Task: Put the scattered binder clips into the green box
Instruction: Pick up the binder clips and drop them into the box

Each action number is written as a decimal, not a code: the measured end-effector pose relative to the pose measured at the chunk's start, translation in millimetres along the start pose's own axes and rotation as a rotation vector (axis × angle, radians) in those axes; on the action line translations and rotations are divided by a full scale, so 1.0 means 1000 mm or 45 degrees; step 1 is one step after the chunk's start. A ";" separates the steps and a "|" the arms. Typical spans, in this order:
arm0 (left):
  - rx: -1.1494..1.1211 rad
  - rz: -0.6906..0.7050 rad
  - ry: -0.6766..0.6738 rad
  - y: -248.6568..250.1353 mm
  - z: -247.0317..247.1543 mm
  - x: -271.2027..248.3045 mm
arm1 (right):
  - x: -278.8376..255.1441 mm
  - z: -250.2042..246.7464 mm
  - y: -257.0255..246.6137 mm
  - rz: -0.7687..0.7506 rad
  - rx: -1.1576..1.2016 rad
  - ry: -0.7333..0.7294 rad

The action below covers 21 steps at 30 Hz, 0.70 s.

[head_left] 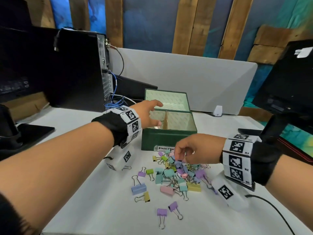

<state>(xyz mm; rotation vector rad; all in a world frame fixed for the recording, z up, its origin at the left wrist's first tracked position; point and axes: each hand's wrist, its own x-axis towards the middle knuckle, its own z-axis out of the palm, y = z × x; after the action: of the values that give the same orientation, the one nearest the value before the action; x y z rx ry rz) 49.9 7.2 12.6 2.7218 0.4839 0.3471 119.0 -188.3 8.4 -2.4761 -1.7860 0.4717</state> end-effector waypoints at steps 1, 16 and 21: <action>0.021 0.023 -0.005 0.001 0.002 -0.004 | -0.003 0.003 0.001 -0.003 -0.022 -0.033; 0.251 0.241 -0.665 0.022 0.035 -0.082 | -0.009 0.029 -0.001 -0.127 0.077 -0.249; 0.261 0.247 -0.686 0.025 0.043 -0.077 | -0.010 0.030 -0.010 -0.227 0.033 -0.272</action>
<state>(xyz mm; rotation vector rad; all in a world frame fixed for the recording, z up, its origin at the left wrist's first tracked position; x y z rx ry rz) -0.4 -56.0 -30.3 2.9004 0.1084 -0.4085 98.6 -198.0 -16.2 -2.2959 -2.0394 0.7648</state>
